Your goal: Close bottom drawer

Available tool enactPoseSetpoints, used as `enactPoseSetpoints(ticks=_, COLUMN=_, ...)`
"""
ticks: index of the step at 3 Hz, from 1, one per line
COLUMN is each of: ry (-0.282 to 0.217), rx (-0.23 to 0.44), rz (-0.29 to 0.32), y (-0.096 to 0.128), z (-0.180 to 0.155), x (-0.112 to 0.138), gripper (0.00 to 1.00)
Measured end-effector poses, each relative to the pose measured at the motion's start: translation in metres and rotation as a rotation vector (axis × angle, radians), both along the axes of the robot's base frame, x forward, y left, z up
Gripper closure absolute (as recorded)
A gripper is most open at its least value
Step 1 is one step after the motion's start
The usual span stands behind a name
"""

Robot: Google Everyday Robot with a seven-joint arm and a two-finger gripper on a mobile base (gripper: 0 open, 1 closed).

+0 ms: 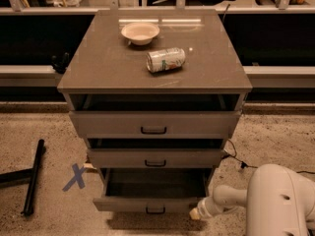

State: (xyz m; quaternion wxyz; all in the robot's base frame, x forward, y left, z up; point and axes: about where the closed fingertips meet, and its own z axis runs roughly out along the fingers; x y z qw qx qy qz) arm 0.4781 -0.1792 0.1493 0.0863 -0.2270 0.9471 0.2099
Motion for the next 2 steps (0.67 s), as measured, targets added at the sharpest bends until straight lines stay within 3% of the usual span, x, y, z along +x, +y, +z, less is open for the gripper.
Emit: enactPoseSetpoints(ticks=2, ry=-0.097, rx=0.062, rz=-0.113, y=0.011, z=0.001, x=0.068, gripper=1.00)
